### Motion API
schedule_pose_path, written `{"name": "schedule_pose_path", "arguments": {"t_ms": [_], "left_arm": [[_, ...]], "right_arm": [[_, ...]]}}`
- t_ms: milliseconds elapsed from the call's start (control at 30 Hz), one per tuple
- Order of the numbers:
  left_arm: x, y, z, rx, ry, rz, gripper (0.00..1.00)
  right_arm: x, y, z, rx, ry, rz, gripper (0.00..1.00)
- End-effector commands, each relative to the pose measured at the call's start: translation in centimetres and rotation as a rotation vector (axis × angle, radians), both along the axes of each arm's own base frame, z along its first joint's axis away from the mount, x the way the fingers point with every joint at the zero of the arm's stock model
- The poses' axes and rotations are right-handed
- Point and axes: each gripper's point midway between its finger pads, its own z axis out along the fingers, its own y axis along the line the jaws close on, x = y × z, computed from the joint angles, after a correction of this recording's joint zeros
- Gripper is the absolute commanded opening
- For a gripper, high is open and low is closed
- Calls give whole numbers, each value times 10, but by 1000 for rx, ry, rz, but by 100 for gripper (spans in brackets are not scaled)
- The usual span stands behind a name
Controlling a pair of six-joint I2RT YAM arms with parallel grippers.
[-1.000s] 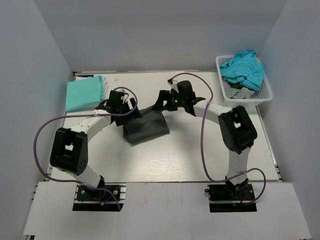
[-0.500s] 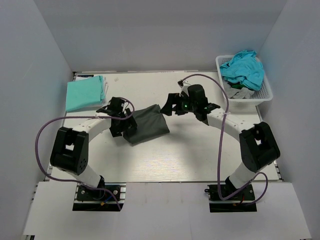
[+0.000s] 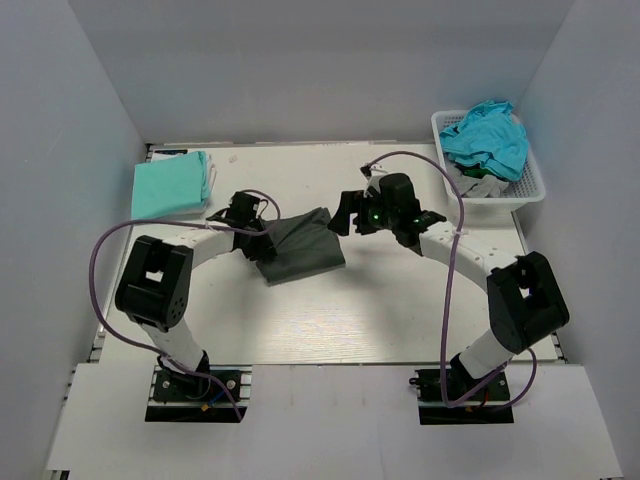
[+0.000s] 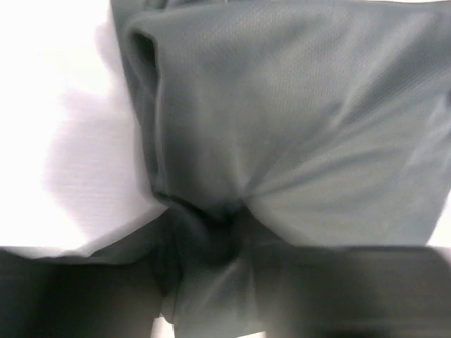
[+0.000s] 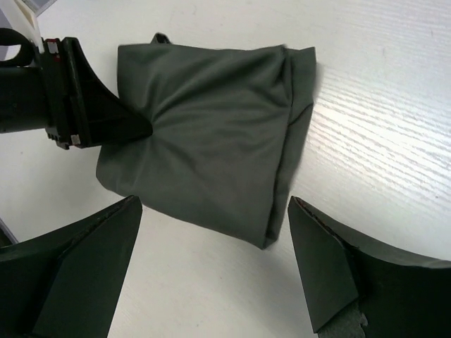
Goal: Fold and stack the t-shirts
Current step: Put the neatly folded tshirt into the corner of the board with the left arm
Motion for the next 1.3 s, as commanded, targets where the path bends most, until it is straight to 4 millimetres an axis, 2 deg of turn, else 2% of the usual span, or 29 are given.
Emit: {"name": "schedule_pose_path", "arguments": {"t_ms": [0, 33, 67, 100, 133, 200, 233, 367, 400, 433, 467, 500, 533, 567, 600, 667, 700, 767, 800, 867, 900, 933, 967, 1033, 1067, 1133, 1200, 1233, 1267], "left_arm": [[-17, -15, -32, -27, 66, -34, 32], [-18, -15, -36, -24, 74, -34, 14], [-18, -13, -39, -15, 82, -19, 2], [-19, -8, -45, 12, 99, -8, 0], [-9, -10, -37, 21, 73, -17, 0], [-2, -2, -34, 88, 63, -47, 0], [13, -10, -21, 89, 11, -87, 0], [48, -9, 24, 177, -120, -219, 0], [63, -10, 47, 191, -181, -228, 0], [68, -2, 53, 231, -191, -259, 0], [75, 3, 65, 244, -219, -268, 0], [87, 3, 86, 262, -272, -277, 0], [91, 7, 93, 302, -292, -303, 0], [98, 20, 106, 361, -317, -292, 0], [107, 21, 121, 386, -358, -303, 0], [112, 23, 138, 446, -402, -382, 0], [117, 22, 154, 459, -444, -411, 0], [119, 28, 163, 536, -457, -491, 0], [127, 37, 177, 571, -482, -471, 0], [134, 53, 187, 659, -486, -491, 0], [139, 62, 198, 692, -503, -484, 0], [143, 63, 202, 719, -509, -499, 0], [150, 70, 220, 754, -545, -507, 0], [159, 80, 223, 791, -534, -513, 0], [165, 88, 236, 812, -550, -506, 0], [174, 106, 240, 861, -539, -466, 0], [182, 116, 250, 874, -551, -457, 0], [188, 129, 265, 883, -566, -420, 0], [191, 134, 249, 867, -508, -434, 0]], "right_arm": [[5, -7, 7, -14, -38, -31, 90], [5, -9, 5, -16, -35, -38, 90], [3, -10, 5, -15, -35, -42, 90], [5, -12, 6, -20, -42, -51, 90], [3, -14, 2, -28, -33, -55, 90], [2, -18, 2, -34, -37, -63, 90], [1, -19, 3, -36, -42, -64, 90], [-6, -26, -2, -63, -28, -63, 90], [-8, -30, -1, -74, -28, -71, 90], [-7, -32, -1, -77, -30, -77, 90], [-15, -36, -10, -101, 3, -75, 90], [-18, -40, -4, -103, -10, -88, 90], [-22, -44, -8, -111, -7, -91, 90], [-26, -47, -10, -121, -2, -91, 90], [-26, -51, -5, -120, -15, -107, 90], [-35, -60, -4, -135, -24, -130, 90], [-38, -64, -7, -144, -13, -138, 90], [-43, -73, -7, -160, -16, -163, 90], [-47, -77, -12, -176, -3, -167, 90], [-52, -83, -10, -184, -2, -186, 90], [-53, -85, -10, -183, 5, -190, 90], [-56, -86, -10, -184, 10, -193, 90], [-55, -85, -4, -176, 0, -192, 90], [-55, -91, -5, -198, 4, -215, 90], [-53, -91, -1, -195, -3, -217, 90], [-54, -91, -2, -208, 12, -216, 90], [-52, -89, 3, -209, 18, -209, 90], [-51, -88, 6, -209, 19, -209, 90], [-51, -86, 5, -208, 28, -201, 90]]}}
